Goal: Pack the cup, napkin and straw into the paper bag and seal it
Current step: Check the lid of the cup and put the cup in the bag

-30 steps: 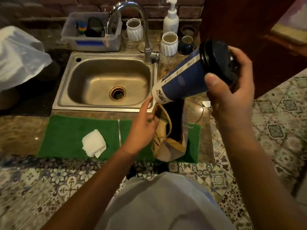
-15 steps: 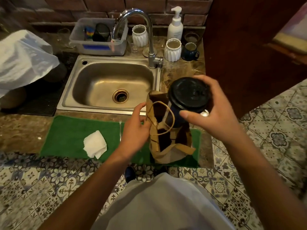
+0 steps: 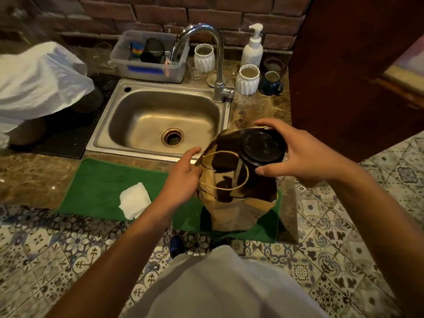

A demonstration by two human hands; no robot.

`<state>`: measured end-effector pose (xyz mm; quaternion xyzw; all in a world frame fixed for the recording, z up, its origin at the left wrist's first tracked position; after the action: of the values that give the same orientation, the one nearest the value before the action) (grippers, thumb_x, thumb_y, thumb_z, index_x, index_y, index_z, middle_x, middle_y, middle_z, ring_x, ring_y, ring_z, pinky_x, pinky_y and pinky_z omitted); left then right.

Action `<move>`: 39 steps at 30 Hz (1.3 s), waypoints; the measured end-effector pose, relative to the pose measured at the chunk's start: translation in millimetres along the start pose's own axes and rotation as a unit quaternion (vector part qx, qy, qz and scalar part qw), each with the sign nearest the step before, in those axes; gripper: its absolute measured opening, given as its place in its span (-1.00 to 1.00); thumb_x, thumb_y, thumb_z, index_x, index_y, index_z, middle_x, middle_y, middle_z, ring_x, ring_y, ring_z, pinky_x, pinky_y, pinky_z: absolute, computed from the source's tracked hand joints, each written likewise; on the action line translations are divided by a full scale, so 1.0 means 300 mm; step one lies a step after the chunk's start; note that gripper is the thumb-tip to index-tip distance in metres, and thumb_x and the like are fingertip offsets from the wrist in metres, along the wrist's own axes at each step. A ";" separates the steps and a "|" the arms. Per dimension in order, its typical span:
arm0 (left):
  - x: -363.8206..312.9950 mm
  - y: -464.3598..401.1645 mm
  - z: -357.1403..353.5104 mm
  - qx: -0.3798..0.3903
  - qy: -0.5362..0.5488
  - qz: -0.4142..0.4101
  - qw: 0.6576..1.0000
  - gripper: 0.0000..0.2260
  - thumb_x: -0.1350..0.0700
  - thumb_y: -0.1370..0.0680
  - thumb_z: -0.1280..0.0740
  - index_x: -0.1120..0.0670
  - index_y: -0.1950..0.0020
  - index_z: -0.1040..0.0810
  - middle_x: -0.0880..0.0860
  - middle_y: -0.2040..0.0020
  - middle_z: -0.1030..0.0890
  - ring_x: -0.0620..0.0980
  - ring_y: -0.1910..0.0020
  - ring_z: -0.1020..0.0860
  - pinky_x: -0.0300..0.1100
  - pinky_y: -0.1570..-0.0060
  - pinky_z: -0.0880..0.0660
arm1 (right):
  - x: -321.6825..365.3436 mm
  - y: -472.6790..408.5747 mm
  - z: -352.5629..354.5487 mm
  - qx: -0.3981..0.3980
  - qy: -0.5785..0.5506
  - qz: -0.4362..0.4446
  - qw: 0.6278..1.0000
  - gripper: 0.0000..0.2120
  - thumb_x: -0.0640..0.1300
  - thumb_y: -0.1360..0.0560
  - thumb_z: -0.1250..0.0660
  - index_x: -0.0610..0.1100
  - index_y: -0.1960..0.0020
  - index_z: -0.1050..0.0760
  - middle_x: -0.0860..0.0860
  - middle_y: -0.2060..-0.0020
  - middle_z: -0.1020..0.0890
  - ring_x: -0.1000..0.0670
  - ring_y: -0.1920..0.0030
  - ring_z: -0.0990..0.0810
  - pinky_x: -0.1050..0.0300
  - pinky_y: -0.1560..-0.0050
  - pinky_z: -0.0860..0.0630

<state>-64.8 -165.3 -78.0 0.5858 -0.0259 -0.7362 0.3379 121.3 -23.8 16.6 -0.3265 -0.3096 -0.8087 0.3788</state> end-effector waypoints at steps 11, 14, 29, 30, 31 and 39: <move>0.032 -0.013 -0.041 0.063 0.026 0.018 0.998 -0.78 0.16 -0.67 -0.22 0.00 0.06 -0.63 0.02 0.16 -0.67 0.09 0.06 -0.62 -0.07 0.06 -0.49 | 0.059 -0.073 -0.100 0.065 0.178 0.015 0.982 -0.14 0.06 -0.30 -0.62 0.02 -0.47 -0.26 0.07 -0.25 -0.52 0.06 -0.19 -0.56 0.22 -0.11 -0.56; -0.021 -0.001 -0.040 0.063 -0.052 -0.033 0.996 -0.76 0.14 -0.67 -0.20 -0.04 -0.29 -0.55 0.05 0.16 -0.67 0.12 0.14 -0.66 -0.10 0.20 -0.56 | 0.003 -0.131 -0.188 0.106 0.412 0.005 0.905 0.02 0.20 -0.33 -0.55 0.00 -0.61 -0.09 -0.09 -0.40 -0.46 -0.14 -0.25 -0.56 0.03 -0.10 -0.53; -0.061 -0.018 0.032 -0.039 -0.180 -0.119 0.976 -0.54 0.13 -0.63 -0.21 -0.06 -0.54 -0.37 0.03 0.27 -0.58 0.05 0.25 -0.47 -0.02 0.16 -0.44 | -0.050 -0.276 -0.311 0.133 0.481 -0.047 0.866 -0.31 0.11 -0.50 -0.45 -0.09 -0.52 -0.29 -0.10 -0.10 -0.65 -0.16 -0.04 -0.66 0.03 0.18 -0.45; -0.061 -0.017 0.030 -0.038 -0.181 -0.119 0.975 -0.54 0.13 -0.63 -0.21 -0.06 -0.54 -0.36 -0.01 0.30 -0.54 0.06 0.24 -0.47 -0.01 0.16 -0.44 | -0.046 -0.274 -0.310 0.130 0.488 -0.045 0.862 -0.31 0.11 -0.50 -0.45 -0.09 -0.52 -0.28 -0.10 -0.10 -0.65 -0.16 -0.03 -0.66 0.04 0.19 -0.43; -0.061 -0.016 0.029 -0.037 -0.181 -0.119 0.976 -0.54 0.14 -0.63 -0.21 -0.07 -0.54 -0.36 -0.06 0.34 -0.49 0.06 0.25 -0.47 -0.01 0.17 -0.44 | -0.043 -0.272 -0.309 0.123 0.499 -0.042 0.857 -0.31 0.12 -0.50 -0.45 -0.08 -0.52 -0.29 -0.09 -0.08 -0.65 -0.15 -0.02 -0.66 0.04 0.21 -0.42; -0.030 -0.020 0.019 0.009 -0.099 -0.111 0.989 -0.52 0.19 -0.61 -0.25 -0.09 -0.53 -0.37 -0.09 0.39 -0.53 -0.06 0.36 -0.50 -0.07 0.28 -0.47 | 0.091 -0.186 -0.192 0.044 0.439 -0.024 0.897 -0.35 0.16 -0.46 -0.48 0.04 -0.46 -0.34 -0.01 -0.18 -0.64 -0.10 -0.13 -0.63 -0.03 -0.05 -0.61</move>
<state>-71.8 -158.1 -71.2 0.5122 -0.0006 -0.8232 0.2449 45.3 -49.2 -10.9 0.0862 -0.1545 -0.8646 0.4703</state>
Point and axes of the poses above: each hand's wrist, its own y-axis away from the middle knuckle, its own z-axis out of the back of the hand, x = y × z, the point moved 8 cm from there along -y, towards the middle knuckle
